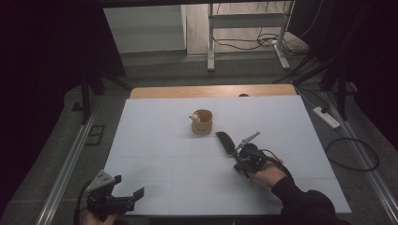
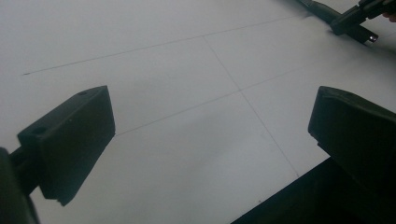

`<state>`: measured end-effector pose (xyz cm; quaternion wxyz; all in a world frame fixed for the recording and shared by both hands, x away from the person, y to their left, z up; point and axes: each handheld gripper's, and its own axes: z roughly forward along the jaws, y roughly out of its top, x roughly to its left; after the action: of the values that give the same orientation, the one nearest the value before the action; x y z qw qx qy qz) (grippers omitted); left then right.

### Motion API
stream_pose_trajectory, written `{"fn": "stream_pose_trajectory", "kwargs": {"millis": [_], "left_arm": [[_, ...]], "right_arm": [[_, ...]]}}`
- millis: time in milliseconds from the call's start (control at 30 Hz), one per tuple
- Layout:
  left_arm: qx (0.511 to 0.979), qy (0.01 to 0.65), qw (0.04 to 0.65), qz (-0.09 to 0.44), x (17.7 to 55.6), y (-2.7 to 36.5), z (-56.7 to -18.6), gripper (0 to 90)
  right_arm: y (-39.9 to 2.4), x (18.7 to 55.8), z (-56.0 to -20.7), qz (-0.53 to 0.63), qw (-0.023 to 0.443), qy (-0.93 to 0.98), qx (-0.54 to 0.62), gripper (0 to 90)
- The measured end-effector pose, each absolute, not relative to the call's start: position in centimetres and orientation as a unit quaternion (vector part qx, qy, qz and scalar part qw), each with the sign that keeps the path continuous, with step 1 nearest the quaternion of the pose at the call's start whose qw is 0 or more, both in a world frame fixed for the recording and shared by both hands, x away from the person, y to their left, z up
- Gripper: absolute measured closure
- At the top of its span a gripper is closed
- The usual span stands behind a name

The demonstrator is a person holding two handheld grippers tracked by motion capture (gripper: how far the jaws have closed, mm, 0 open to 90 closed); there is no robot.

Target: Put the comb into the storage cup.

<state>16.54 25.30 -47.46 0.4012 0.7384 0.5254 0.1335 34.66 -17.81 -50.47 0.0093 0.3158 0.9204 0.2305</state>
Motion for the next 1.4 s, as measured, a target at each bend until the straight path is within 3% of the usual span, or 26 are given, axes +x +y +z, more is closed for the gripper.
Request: {"fn": "stream_pose_trajectory", "kwargs": {"millis": [667,933,1067,1400], "left_arm": [[0.737,0.528,0.402,0.132,16.6,25.4,-47.5,1.4],[0.737,0.528,0.401,0.132,16.6,25.3,-47.5,1.4],[0.738,0.527,0.4,0.133,16.6,25.3,-47.5,1.4],[0.743,0.524,0.393,0.138,16.6,25.1,-47.4,1.7]], "right_arm": [[-22.1,35.6,-50.0,0.225,0.036,0.91,0.346,89.7],[-21.7,34.9,-49.8,0.232,0.035,0.912,0.335,87.2],[-21.4,34.5,-49.1,0.245,0.045,0.91,0.331,78.2],[-21.1,34.1,-47.9,0.258,0.068,0.904,0.334,39.4]]}}
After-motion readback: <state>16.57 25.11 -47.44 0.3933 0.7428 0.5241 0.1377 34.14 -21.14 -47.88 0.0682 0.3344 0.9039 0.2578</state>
